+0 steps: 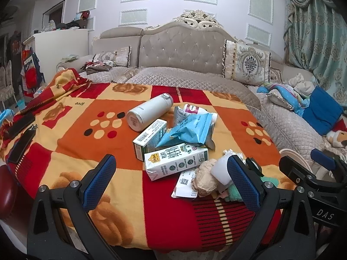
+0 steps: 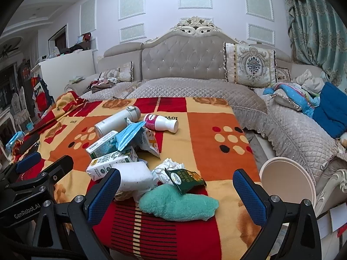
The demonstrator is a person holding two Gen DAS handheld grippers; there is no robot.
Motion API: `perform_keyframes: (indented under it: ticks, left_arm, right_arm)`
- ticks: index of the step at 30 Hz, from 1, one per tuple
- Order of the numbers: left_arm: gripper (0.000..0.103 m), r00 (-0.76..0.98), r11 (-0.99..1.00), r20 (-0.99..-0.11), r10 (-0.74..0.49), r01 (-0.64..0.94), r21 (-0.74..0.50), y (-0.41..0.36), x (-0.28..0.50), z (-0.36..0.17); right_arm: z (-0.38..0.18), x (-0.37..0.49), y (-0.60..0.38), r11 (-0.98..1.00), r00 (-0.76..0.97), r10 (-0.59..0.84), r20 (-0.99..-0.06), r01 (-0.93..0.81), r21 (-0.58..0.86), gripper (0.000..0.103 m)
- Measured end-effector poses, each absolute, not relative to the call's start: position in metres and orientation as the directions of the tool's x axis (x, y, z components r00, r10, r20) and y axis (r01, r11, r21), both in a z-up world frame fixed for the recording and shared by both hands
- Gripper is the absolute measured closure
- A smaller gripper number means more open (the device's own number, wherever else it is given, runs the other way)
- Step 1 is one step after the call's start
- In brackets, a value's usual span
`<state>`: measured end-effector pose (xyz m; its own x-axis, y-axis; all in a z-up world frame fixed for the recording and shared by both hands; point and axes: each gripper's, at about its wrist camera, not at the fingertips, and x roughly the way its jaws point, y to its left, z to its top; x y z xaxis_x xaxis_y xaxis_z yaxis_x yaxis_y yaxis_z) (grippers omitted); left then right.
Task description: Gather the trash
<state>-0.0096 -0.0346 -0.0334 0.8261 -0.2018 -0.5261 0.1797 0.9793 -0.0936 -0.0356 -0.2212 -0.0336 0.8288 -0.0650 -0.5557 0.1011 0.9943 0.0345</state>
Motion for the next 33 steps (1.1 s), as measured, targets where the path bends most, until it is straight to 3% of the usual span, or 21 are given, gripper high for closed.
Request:
perform_keyframes:
  ticks: [18, 26, 33]
  left_arm:
    - [0.001, 0.807, 0.979, -0.557, -0.195, 0.19, -0.067, -0.028, -0.003, -0.04]
    - [0.001, 0.676, 0.945, -0.684, -0.276, 0.32, -0.065, -0.022, 0.02, -0.072]
    - [0.001, 0.625, 0.892, -0.682, -0.381, 0.443, -0.093, -0.054, 0.03, -0.065]
  right_arm:
    - [-0.034, -0.031, -0.23, 0.995, 0.815, -0.072, -0.574, 0.1, 0.016, 0.0]
    - [-0.049, -0.017, -0.281, 0.99, 0.696, 0.065, -0.715, 0.044, 0.133, 0.0]
    - [-0.078, -0.008, -0.298, 0.988, 0.629, 0.105, -0.771, 0.021, 0.153, 0.0]
